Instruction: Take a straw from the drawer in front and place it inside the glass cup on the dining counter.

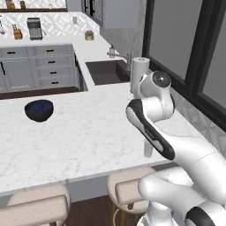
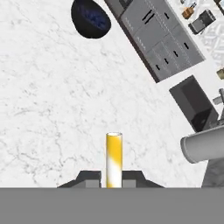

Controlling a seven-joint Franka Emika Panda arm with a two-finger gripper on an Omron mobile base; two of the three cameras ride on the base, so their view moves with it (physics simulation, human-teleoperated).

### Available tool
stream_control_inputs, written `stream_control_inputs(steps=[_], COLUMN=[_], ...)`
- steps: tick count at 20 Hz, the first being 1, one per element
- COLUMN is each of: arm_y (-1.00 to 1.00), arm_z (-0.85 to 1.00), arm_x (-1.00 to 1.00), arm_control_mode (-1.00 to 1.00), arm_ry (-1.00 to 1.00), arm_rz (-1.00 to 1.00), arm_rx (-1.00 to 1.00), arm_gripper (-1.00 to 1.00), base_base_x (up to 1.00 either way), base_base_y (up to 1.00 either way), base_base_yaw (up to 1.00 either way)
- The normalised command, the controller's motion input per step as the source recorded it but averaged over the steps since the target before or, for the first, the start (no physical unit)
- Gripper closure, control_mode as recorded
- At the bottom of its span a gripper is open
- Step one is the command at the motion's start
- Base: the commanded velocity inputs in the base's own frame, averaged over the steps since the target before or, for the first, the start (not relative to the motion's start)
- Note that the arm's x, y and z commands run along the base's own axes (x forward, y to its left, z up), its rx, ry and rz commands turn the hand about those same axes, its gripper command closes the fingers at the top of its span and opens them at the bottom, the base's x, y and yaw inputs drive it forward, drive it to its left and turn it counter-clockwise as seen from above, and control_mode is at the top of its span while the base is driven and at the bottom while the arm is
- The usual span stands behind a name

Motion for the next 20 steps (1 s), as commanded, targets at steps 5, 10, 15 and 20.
stream_control_inputs(steps=[5,10,15,20], arm_y=[-0.18,-0.07,0.00,-0.04], arm_z=[-0.20,-0.14,-0.14,-0.04], arm_x=[0.10,0.07,0.05,0.09], arm_control_mode=[-1.00,-1.00,-1.00,-1.00], arm_ry=[-0.37,-0.17,-0.09,-0.13], arm_rz=[0.40,0.37,0.28,0.18], arm_rx=[0.32,0.32,0.21,0.11], arm_gripper=[1.00,1.00,1.00,1.00], base_base_x=[0.00,0.00,0.00,0.00], base_base_y=[0.00,0.00,0.00,0.00], base_base_yaw=[0.00,0.00,0.00,0.00])
